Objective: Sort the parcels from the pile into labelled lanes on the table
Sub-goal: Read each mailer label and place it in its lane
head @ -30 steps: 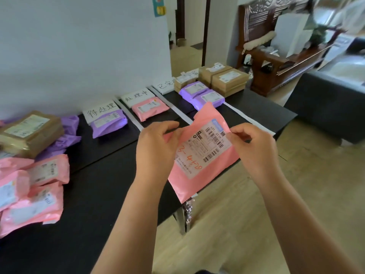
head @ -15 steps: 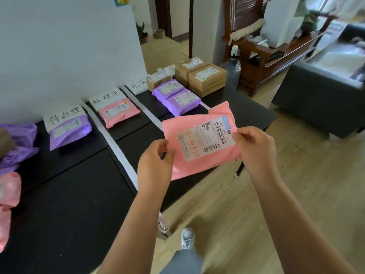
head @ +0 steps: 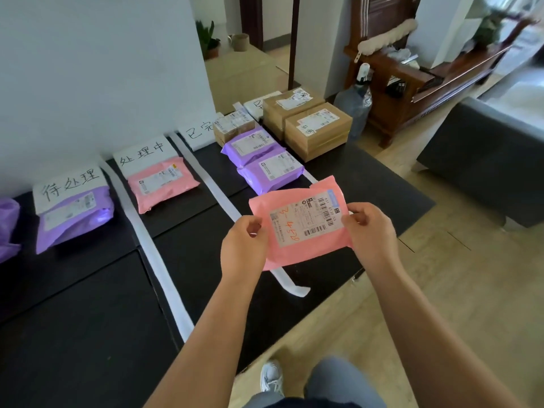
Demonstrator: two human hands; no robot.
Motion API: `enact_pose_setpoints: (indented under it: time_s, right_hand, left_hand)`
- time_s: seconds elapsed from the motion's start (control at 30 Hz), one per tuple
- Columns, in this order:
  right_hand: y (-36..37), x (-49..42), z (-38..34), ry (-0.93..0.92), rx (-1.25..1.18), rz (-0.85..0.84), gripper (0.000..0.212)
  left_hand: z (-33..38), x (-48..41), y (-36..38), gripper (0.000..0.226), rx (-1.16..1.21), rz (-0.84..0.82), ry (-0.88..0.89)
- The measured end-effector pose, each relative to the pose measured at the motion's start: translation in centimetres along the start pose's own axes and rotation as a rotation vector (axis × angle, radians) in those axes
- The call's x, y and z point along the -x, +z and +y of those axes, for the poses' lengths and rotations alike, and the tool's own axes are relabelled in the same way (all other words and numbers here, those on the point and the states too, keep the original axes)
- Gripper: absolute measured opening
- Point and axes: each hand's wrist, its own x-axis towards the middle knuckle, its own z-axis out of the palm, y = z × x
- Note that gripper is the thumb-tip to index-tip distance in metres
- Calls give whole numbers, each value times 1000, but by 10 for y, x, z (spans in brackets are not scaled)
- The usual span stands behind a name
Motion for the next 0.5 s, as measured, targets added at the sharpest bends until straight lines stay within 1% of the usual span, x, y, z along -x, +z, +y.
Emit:
enact_pose_setpoints:
  time_s: [0.1, 0.17, 0.27, 0.4, 0.5]
  right_hand:
    - [10, -31, 5, 14, 36, -41, 23]
    - [19, -56, 11, 24, 73, -96, 29]
    - [32, -97, 19, 29, 160, -195, 34]
    - [46, -151, 28, 46, 299, -372, 39]
    - [58, -184, 39, 3, 392, -459, 50]
  left_hand:
    - [-3, -19, 20, 26, -10, -13, -58]
    - [-3, -34, 36, 28, -12, -31, -96]
    - [-3, -55, 64, 31, -42, -39, -131]
    - [-4, -85, 95, 36, -71, -23, -214]
    - [-1, -103, 117, 41, -111, -52, -268]
